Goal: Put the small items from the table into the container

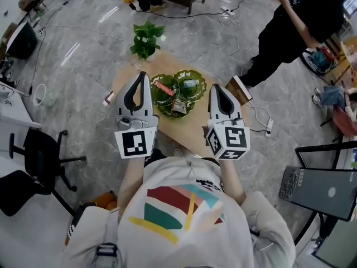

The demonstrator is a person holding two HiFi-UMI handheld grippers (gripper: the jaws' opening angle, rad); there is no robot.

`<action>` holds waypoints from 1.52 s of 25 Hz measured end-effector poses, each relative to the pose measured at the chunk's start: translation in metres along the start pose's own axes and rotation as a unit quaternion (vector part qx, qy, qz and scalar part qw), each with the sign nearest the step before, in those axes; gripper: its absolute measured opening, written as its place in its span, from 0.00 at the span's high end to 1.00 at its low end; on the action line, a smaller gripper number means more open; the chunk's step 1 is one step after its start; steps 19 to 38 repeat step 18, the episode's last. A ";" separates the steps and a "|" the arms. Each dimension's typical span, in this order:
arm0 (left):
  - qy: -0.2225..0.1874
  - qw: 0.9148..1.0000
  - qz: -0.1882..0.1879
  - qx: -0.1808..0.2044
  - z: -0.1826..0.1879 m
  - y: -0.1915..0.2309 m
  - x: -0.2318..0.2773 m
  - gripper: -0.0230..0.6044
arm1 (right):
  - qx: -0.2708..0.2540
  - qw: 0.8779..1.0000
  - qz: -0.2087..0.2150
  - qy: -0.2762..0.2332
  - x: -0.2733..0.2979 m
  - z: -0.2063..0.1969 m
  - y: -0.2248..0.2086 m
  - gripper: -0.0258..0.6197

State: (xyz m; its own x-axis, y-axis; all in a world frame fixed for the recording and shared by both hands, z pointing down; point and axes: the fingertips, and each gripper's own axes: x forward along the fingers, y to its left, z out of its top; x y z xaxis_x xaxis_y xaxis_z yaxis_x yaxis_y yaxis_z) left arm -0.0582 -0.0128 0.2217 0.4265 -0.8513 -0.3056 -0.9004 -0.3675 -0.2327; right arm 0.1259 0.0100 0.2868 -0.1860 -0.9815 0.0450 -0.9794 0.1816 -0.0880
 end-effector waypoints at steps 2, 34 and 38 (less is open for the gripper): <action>-0.002 1.000 -0.003 0.001 0.001 -0.001 0.000 0.95 | -0.001 1.000 0.000 -0.004 -0.003 0.002 0.001 0.94; -0.023 1.000 -0.014 0.006 0.019 0.004 0.008 0.95 | 0.008 0.999 0.017 -0.043 -0.016 0.033 0.011 0.94; -0.023 1.000 -0.014 0.006 0.019 0.004 0.008 0.95 | 0.008 0.999 0.017 -0.043 -0.016 0.033 0.011 0.94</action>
